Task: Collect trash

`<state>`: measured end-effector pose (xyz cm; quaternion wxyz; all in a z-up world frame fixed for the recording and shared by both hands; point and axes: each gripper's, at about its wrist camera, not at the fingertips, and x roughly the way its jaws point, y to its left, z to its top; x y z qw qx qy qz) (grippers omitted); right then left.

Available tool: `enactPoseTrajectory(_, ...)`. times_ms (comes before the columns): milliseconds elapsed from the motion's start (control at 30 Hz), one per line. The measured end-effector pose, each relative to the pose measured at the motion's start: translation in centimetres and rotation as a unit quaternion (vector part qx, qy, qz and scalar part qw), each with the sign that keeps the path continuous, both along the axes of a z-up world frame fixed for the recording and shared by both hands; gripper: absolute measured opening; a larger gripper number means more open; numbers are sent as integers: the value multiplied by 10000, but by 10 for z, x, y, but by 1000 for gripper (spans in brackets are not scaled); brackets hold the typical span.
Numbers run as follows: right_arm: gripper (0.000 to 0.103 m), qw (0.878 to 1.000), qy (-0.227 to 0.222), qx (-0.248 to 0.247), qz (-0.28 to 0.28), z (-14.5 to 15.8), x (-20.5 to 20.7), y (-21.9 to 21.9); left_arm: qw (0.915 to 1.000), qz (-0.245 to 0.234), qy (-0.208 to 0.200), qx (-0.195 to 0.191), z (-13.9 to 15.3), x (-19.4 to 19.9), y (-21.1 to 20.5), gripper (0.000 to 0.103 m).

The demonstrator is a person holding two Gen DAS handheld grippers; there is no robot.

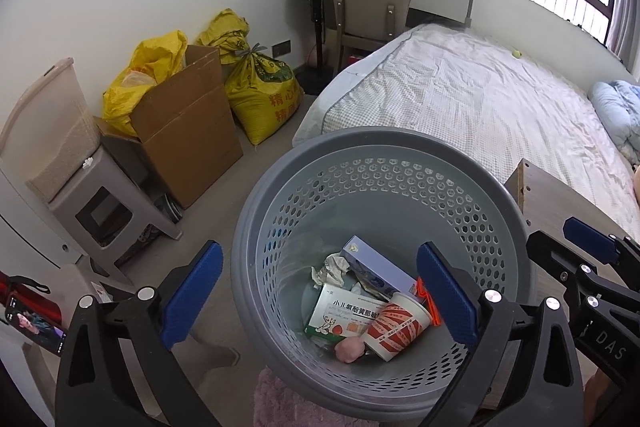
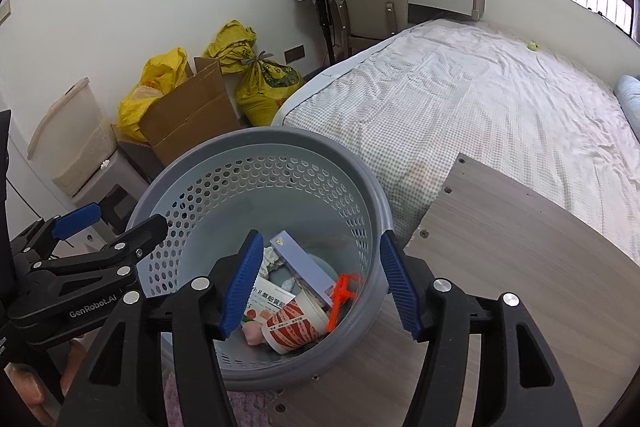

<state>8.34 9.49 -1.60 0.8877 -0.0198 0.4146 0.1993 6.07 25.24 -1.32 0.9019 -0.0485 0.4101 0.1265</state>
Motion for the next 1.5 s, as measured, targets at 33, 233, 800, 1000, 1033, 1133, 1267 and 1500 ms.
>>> enactPoseTrajectory(33, 58, 10000, -6, 5, -14, 1, -1, -1, 10000, 6, -1, -2, 0, 0, 0, 97)
enactPoseTrajectory(233, 59, 10000, -29, 19, -48, 3, -3, -5, 10000, 31, 0, 22, 2, -1, -1, 97)
enactPoseTrajectory(800, 59, 9999, -98, 13, -74, 7, -7, -9, 9998, 133, 49, 112, 4, -5, -2, 97)
enactPoseTrajectory(1000, 59, 9999, -100, 16, -71, 7, -7, -9, 9998, 150, 45, 149, 5, -7, -3, 97)
enactPoseTrajectory(1033, 59, 9999, -102, 15, -72, 7, -7, -9, 9998, 151, 43, 145, 5, -7, -3, 97)
enactPoseTrajectory(1133, 59, 9999, -104, 16, -75, 7, -7, -10, 9998, 152, 48, 136, 5, -7, -3, 97)
enactPoseTrajectory(1267, 59, 9999, -105, 18, -76, 8, -8, -10, 9998, 167, 41, 142, 6, -8, -3, 97)
enactPoseTrajectory(1500, 59, 9999, -115, 21, -70, 12, -9, -10, 9997, 209, 27, 128, 7, -8, -2, 97)
